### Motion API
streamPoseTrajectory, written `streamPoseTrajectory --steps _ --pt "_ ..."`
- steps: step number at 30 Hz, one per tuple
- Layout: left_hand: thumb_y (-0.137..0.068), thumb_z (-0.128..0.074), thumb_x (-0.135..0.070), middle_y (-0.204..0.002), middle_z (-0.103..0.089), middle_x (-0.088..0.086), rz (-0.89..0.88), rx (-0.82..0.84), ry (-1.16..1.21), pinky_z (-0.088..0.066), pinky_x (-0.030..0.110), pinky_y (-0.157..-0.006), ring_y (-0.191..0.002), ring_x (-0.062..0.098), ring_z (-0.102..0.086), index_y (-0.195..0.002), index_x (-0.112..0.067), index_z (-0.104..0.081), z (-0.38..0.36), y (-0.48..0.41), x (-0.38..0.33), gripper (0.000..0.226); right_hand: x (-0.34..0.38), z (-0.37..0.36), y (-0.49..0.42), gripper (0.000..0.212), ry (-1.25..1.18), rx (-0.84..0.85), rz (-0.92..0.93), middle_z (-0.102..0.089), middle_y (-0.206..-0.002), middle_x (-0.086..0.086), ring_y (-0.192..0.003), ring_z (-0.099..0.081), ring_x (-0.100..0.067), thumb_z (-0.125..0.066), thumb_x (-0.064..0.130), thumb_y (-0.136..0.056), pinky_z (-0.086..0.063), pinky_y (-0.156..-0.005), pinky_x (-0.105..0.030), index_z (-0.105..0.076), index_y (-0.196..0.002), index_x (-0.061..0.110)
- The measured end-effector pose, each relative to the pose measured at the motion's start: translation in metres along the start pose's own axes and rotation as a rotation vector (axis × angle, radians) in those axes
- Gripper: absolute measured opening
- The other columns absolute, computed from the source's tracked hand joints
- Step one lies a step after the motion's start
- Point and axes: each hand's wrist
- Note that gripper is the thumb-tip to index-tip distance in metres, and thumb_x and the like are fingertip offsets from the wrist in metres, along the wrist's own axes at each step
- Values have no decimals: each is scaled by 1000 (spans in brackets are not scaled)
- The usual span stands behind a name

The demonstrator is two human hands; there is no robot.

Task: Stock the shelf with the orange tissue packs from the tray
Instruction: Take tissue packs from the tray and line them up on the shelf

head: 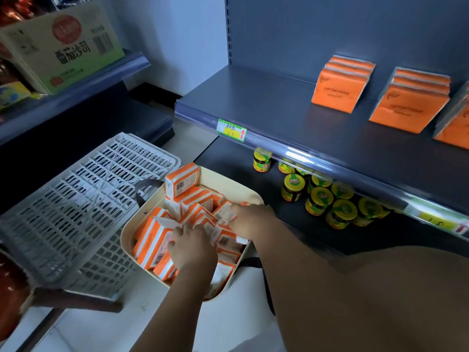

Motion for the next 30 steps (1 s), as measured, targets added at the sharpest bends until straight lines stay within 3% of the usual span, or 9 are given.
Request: streamPoseTrajectory --steps 3,6,9,12,15,18,20,23,30 --pt "-97 -64 -24 -127 -60 6 34 -23 12 -48 44 -108 -122 29 -53 -128 -17 -58 -2 -3 0 32 7 -1 -4 48 99 178 -41 -46 -150 -11 -144 -36 -40 -33 41 -103 -2 -122 -68 -44 -149 35" --pt "-96 -62 -16 -114 -65 8 59 -36 84 -57 44 -96 -108 29 -60 -121 -12 -59 5 -9 3 26 7 -2 -6 44 146 268 -64 -54 -138 -11 -139 -42 -38 -39 33 -101 0 -122 -69 -50 -143 28" --pt "-97 -63 -16 -99 -65 3 76 -11 141 -59 38 -85 -89 22 -61 -113 -15 -64 18 -14 7 16 2 -4 -10 32 53 87 -59 -65 -118 -4 -126 -55 -29 -42 35 -101 -5 -123 -67 -65 -120 25" --pt "-94 -66 -25 -101 -69 3 27 -67 149 -51 35 -72 -96 25 -63 -113 -18 -65 34 -14 0 20 2 7 -8 25 -66 -187 -38 -69 -109 1 -115 -62 -26 -51 41 -98 -23 -120 -60 -69 -110 28" --pt "-91 -60 -11 -116 -71 10 -43 -179 252 -47 39 -74 -116 36 -61 -130 -20 -63 50 -14 -18 40 3 19 -2 21 -219 -403 -29 -72 -103 -3 -103 -67 -30 -55 36 -98 -51 -93 -40 -70 -105 24" --pt "-87 -58 -4 -121 -69 15 -134 -326 444 -51 46 -85 -115 40 -60 -136 -15 -63 60 -15 -36 50 7 36 7 12 -497 -527 17 -72 -94 -1 -92 -65 -31 -57 28 -94 -51 -71 -34 -68 -95 22" --pt "-84 -59 5 -122 -65 15 -178 -422 579 -49 44 -89 -113 38 -60 -131 -9 -67 65 -12 -43 50 8 51 14 4 -659 -581 45 -67 -87 2 -85 -62 -30 -59 22 -89 -52 -71 -36 -57 -86 21" --pt "-78 -54 12 -116 -63 4 -177 -409 774 -45 31 -86 -109 25 -59 -121 -11 -71 82 -7 -54 51 4 69 23 17 -841 -715 32 -62 -82 5 -81 -60 -25 -60 10 -83 -49 -69 -36 -48 -86 22" --pt "-94 -61 -16 -96 -68 1 -401 -364 1107 -45 22 -74 -87 9 -61 -94 -20 -74 124 22 -81 13 -14 135 52 44 -1427 -860 32 -65 -94 14 -97 -67 -14 -77 8 -78 -54 -90 -32 -61 -113 28"
Point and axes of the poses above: each hand's wrist, its own y-axis away from the middle knuckle, its own z-axis out of the back of the hand, x = y × z
